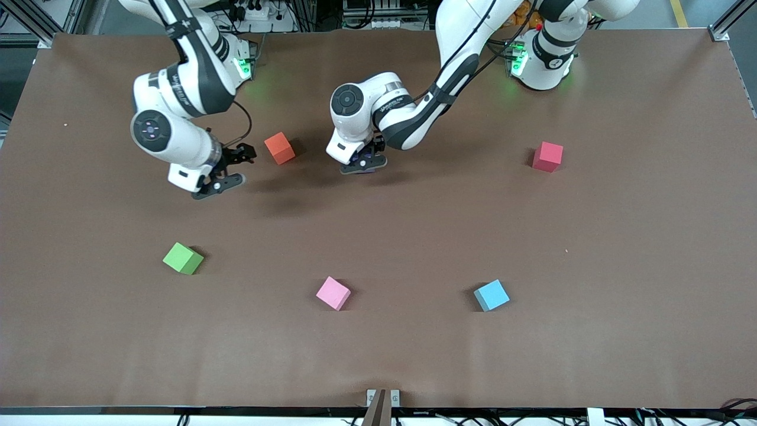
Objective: Arrange blocks into number 1
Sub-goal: 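Place purple below purple with the left gripper while the right gripper grasps orange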
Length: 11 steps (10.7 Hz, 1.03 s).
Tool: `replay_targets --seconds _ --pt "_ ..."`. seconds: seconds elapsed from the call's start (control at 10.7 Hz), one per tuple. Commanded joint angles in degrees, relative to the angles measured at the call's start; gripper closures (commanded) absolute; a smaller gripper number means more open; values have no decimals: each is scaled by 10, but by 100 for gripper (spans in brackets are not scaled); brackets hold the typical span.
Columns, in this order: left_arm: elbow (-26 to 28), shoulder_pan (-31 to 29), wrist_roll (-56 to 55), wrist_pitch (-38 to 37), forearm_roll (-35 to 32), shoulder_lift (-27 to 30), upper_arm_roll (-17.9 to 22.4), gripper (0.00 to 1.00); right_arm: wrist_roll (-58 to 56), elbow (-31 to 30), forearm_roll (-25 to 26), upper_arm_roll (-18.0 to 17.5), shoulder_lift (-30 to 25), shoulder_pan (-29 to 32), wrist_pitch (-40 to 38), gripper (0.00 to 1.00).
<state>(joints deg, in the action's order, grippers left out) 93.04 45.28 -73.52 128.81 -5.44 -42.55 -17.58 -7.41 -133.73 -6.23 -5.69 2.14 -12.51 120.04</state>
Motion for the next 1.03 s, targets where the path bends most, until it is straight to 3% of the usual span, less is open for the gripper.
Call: replay_targets --seconds 0.0,0.47,0.75,0.93 --pt "-17 14 -22 2 -12 -8 4 100 -1 -36 -2 -5 0 -24 39 0" --pt "-17 42 -23 1 -11 -9 3 100 -3 -60 -13 -5 10 -48 63 0" --pt "-16 54 -26 1 -11 -12 3 100 -66 -71 -81 -5 9 -40 63 0" --pt "-16 60 -26 1 -12 -17 3 100 -121 -72 -88 -4 9 -9 57 0"
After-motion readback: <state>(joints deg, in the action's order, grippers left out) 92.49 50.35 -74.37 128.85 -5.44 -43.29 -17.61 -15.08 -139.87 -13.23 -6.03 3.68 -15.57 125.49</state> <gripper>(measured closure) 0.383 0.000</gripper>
